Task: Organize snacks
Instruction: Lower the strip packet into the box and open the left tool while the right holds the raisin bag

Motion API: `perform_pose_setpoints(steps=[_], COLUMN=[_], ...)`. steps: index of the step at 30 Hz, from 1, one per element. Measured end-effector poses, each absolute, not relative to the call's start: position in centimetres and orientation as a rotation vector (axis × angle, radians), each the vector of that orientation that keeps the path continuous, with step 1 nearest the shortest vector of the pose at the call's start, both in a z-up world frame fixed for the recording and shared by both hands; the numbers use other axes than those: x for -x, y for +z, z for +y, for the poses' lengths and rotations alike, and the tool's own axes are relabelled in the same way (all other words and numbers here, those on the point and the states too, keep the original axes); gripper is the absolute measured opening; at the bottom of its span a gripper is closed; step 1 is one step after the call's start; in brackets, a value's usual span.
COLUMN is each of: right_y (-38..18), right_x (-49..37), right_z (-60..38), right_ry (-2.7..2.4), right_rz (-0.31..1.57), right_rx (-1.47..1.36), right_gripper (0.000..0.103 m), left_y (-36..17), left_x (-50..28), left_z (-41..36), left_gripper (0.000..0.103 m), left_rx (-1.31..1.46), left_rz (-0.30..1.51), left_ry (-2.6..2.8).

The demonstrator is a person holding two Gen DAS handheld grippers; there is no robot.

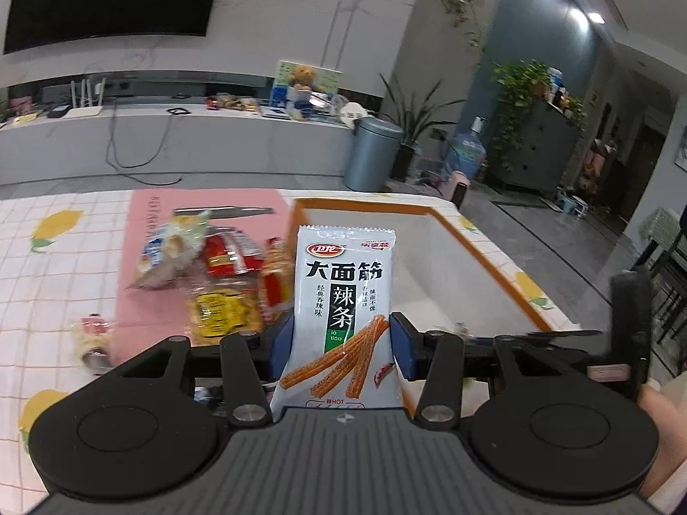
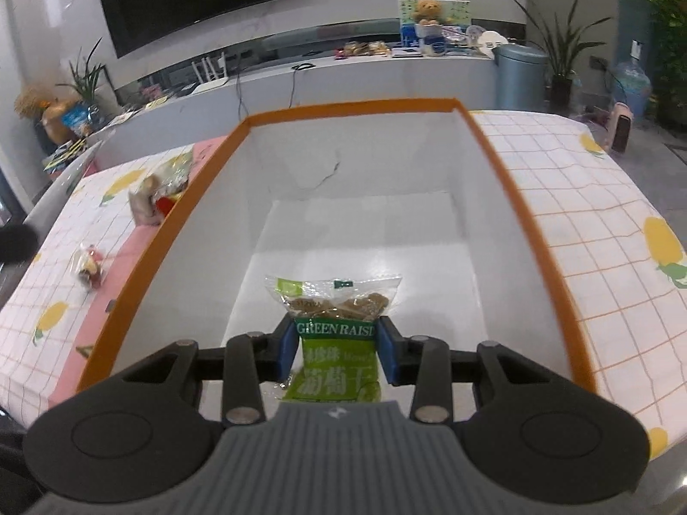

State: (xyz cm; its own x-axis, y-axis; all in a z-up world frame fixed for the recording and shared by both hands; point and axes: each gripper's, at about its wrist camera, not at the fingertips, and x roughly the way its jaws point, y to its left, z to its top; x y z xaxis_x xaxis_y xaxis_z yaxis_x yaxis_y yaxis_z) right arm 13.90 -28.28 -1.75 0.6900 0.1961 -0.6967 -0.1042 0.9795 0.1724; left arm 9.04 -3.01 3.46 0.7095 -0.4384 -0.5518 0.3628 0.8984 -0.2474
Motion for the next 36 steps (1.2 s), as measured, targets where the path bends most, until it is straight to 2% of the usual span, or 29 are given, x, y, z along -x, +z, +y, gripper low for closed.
perform_pose_setpoints(steps=[9,18,22,23,26,29,32,36], right_y=[0.2,1.9,2.2,2.2,2.1,1.5,1.0,0.3], right_x=[-13.9,-13.0,-13.0,-13.1,-13.4,-13.9,-14.4,-15.1], right_z=[-30.6,-33.7,-33.9,-33.8,-33.6,-33.2,-31.8,-30.1], right_ry=[0.123,0.128,0.13,0.134,0.151,0.171,0.207,0.231], right_rz=[0.73,0.617,0.624,0.628,0.638,0.668,0.718,0.778], right_rx=[-0.273,-0.47,-0.467,-0.47,-0.472,-0.464,-0.435,-0.361], right_gripper=[0.038,0.038,0.038,0.038,0.038,0.038,0.038,0.038], left_y=[2.0,-0.5,0.4,0.6,1.9,2.6,2.1,0.7], left_x=[-12.2,-12.6,-11.5,-11.1,-10.1,-10.1,-10.9,-10.8], left_z=[-7.6,-11.0,-11.0,-10.9,-10.2,-9.7,-9.5,-9.2], left_gripper=[0.054,0.057,0.09,0.091,0.094,0.094,0.087,0.086], left_rx=[0.318,0.256,0.195,0.188,0.173,0.149,0.076,0.056], left_rz=[0.733,0.721,0.673,0.654,0.62,0.662,0.769,0.797], left_ry=[-0.443,-0.365,-0.34,-0.346,-0.37,-0.29,-0.236,-0.222])
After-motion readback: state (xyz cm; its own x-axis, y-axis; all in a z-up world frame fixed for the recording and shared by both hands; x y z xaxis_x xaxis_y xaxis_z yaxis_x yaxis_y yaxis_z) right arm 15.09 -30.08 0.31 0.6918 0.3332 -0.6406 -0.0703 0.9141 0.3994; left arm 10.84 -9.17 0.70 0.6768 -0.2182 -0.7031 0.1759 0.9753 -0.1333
